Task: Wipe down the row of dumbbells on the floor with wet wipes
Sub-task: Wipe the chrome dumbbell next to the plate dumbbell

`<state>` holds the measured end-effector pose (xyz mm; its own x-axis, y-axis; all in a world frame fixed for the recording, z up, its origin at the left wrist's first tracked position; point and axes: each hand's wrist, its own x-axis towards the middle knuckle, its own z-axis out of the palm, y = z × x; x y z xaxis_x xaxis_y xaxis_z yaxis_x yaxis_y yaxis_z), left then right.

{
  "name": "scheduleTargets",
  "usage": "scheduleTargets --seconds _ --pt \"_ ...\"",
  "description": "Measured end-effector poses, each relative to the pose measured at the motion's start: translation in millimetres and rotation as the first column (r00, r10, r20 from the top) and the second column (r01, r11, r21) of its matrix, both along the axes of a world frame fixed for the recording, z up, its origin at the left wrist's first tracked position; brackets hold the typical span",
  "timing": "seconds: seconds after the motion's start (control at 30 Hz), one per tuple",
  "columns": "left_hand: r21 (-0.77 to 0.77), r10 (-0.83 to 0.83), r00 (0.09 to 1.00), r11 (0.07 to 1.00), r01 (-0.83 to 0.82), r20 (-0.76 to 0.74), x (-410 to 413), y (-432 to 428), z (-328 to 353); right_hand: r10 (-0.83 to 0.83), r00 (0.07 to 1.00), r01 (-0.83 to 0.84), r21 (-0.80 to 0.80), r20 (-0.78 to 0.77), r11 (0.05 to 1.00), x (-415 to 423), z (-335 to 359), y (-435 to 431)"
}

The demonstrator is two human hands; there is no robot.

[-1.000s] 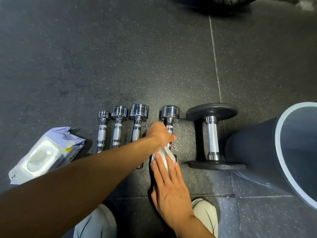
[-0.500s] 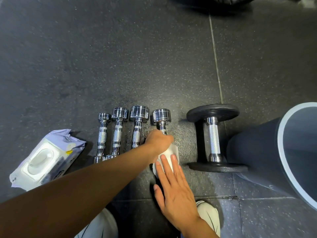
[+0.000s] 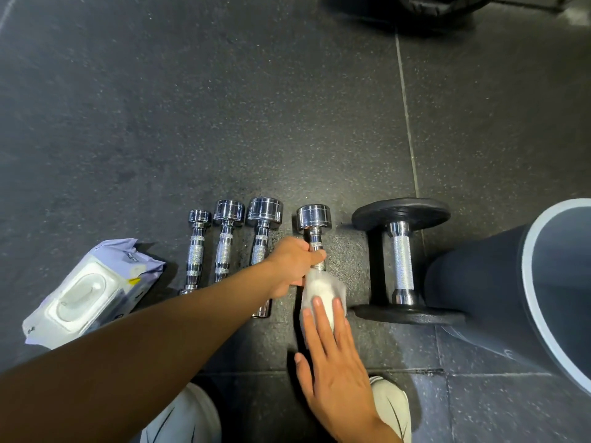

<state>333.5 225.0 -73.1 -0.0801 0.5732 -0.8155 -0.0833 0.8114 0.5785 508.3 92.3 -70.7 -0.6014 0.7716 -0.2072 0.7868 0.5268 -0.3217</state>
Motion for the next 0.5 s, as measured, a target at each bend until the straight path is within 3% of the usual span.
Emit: scheduleTargets --seconds 0.07,0.17,0.3,0.37,0.5 --pt "0.007 -0.007 1.000 1.000 0.007 0.029 2.9 -0.9 1.7 -0.057 0.998 0.055 -0.051 -0.033 0.997 -5.8 1.6 10.2" --pt "-0.004 0.018 0.997 1.000 -0.017 0.071 6.5 0.9 4.1 -0.288 0.951 0.263 -0.197 -0.110 0.945 -21.1 5.7 35.4" --pt "0.014 0.004 0.999 1.000 -0.005 0.041 6.5 -0.5 3.7 -0.653 0.714 0.480 -0.502 -0.253 0.720 -34.0 22.2 59.9" --pt "0.035 -0.025 1.000 0.999 0.025 0.008 4.2 -3.1 3.7 -0.704 0.632 0.485 -0.543 -0.324 0.686 -41.5 38.2 69.1" --pt "0.050 -0.055 0.993 0.997 0.060 -0.109 1.9 -7.5 5.5 -0.625 0.679 0.420 -0.494 -0.386 0.761 -61.4 45.4 115.3"
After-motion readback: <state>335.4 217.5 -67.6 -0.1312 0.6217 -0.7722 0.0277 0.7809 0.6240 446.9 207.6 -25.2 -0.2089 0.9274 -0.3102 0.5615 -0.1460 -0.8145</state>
